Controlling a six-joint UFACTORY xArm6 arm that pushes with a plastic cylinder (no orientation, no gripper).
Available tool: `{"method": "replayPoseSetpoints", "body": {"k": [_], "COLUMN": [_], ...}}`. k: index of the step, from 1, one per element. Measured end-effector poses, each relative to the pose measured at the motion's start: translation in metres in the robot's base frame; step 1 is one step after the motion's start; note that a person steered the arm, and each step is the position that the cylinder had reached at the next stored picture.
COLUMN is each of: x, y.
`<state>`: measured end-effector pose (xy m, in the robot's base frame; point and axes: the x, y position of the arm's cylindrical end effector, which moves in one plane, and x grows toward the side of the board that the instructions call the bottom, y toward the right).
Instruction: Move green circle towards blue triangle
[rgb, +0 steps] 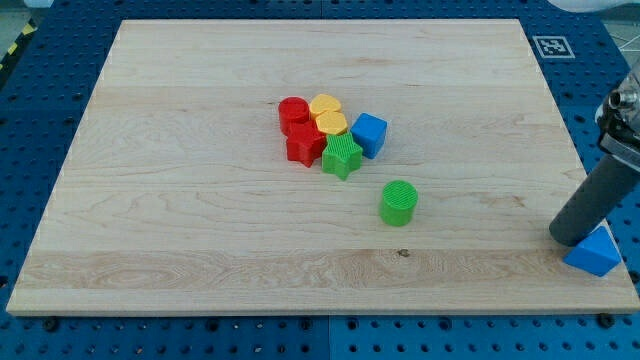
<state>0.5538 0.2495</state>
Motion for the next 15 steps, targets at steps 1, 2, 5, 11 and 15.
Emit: {"method": "replayPoseSetpoints", "body": {"k": [1, 2, 5, 11, 15], "x": [-0.014, -0.052, -0.109, -0.005, -0.046], "y": [0.012, 0.011, -0.067, -0.231, -0.206]}}
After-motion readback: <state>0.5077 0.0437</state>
